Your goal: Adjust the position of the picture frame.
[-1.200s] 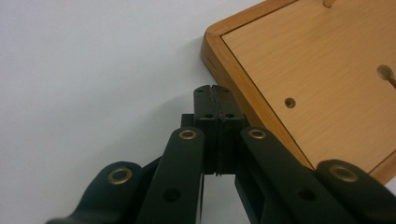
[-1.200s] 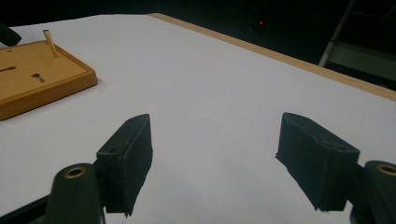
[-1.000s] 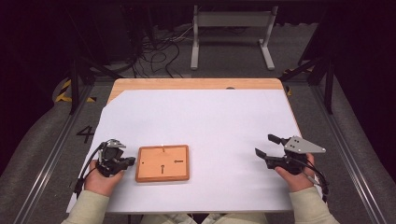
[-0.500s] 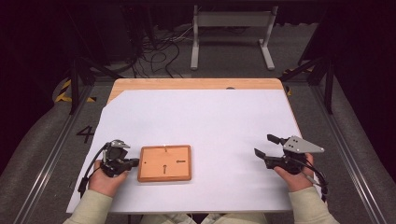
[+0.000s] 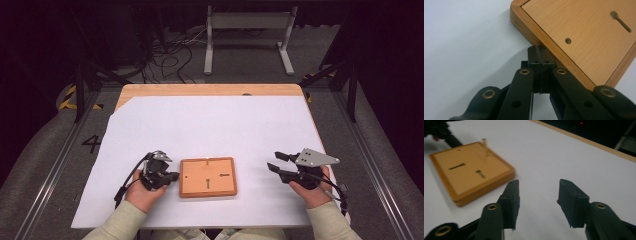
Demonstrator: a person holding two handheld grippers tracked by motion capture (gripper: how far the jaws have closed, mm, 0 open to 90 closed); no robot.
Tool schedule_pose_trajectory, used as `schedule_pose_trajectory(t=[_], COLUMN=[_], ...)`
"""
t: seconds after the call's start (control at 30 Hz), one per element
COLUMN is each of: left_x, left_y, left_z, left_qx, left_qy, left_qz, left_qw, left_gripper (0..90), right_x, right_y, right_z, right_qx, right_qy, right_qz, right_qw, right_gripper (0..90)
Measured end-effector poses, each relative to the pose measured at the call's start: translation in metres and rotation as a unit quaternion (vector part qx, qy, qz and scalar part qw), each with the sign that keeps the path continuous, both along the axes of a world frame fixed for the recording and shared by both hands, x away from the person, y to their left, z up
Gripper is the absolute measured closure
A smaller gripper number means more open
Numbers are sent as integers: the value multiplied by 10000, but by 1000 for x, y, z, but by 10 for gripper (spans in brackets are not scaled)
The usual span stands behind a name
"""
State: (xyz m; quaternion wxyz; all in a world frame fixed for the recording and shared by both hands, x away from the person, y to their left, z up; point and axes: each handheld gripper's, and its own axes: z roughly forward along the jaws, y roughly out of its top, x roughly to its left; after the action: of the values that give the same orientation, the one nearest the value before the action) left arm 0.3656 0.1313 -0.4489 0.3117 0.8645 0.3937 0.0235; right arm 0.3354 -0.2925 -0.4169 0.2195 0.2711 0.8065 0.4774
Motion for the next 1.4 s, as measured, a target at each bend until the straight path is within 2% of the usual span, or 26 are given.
schedule_pose_trajectory(t=[0.13,0.2,0.27,0.3,0.33,0.37,0.4,0.43,0.53,0.6,0.67,0.73,0.83,0.9,0.97,1.0,1.1,1.17,1.23,1.3,1.33,1.37,1.4], left_x=[2,3,4,5,5,5,6,7,11,14,16,17,20,22,26,27,33,38,42,45,45,46,46], left_y=[-19,-19,-15,-12,-9,-6,-3,0,3,4,6,9,10,8,4,3,-2,-5,-10,-15,-15,-16,-17], left_z=[0,1,3,4,6,7,9,10,12,11,11,12,13,12,11,11,8,7,7,5,5,3,2], left_qx=[-5,-48,-118,-160,-266,-288,-368,-422,-464,-404,-417,-422,-427,-399,-371,-380,-318,-317,-290,-286,-286,-239,-184], left_qy=[-33,-105,-144,-195,-273,-332,-383,-419,-493,-462,-448,-481,-527,-534,-552,-559,-514,-530,-540,-519,-519,-482,-453], left_qz=[-150,-174,-108,-84,-33,-7,68,94,188,232,291,360,416,433,439,436,424,446,420,385,385,368,350], left_qw=[9999,9998,9998,9996,9993,9990,9986,9982,9975,9978,9977,9973,9968,9968,9968,9968,9973,9971,9972,9975,9975,9979,9982], left_gripper=[899,898,897,897,895,886,881,877,874,877,887,892,895,895,895,895,895,896,896,896,896,896,896], right_x=[-7,-11,-15,-17,-18,-21,-22,-23,-24,-24,-24,-25,-15,-6,6,14,32,42,50,63,63,70,76], right_y=[21,31,41,46,49,55,58,64,77,81,84,87,84,80,77,75,73,76,77,79,79,80,81], right_z=[-1,-3,-6,-8,-9,-10,-12,-15,-24,-26,-26,-26,-26,-26,-26,-26,-27,-27,-28,-29,-29,-29,-31], right_qx=[-412,-576,-748,-854,-922,-1025,-1078,-1214,-1625,-1822,-1850,-2021,-1987,-1964,-1948,-1894,-1702,-1697,-1616,-1408,-1408,-1289,-1207], right_qy=[114,342,586,714,800,955,1045,1118,1273,1234,1280,1183,1160,1189,1153,1179,1263,1220,1220,1332,1332,1400,1378], right_qz=[569,870,1214,1389,1510,1679,1769,1896,1961,1819,1763,1565,1172,953,618,452,199,11,-127,-235,-235,-256,-317], right_qw=[9975,9940,9880,9840,9810,9758,9727,9679,9586,9584,9583,9595,9661,9686,9721,9738,9771,9779,9792,9808,9808,9814,9826], right_gripper=[668,765,860,894,900,900,900,900,900,900,900,900,900,900,900,900,900,900,900,900,900,900,900])
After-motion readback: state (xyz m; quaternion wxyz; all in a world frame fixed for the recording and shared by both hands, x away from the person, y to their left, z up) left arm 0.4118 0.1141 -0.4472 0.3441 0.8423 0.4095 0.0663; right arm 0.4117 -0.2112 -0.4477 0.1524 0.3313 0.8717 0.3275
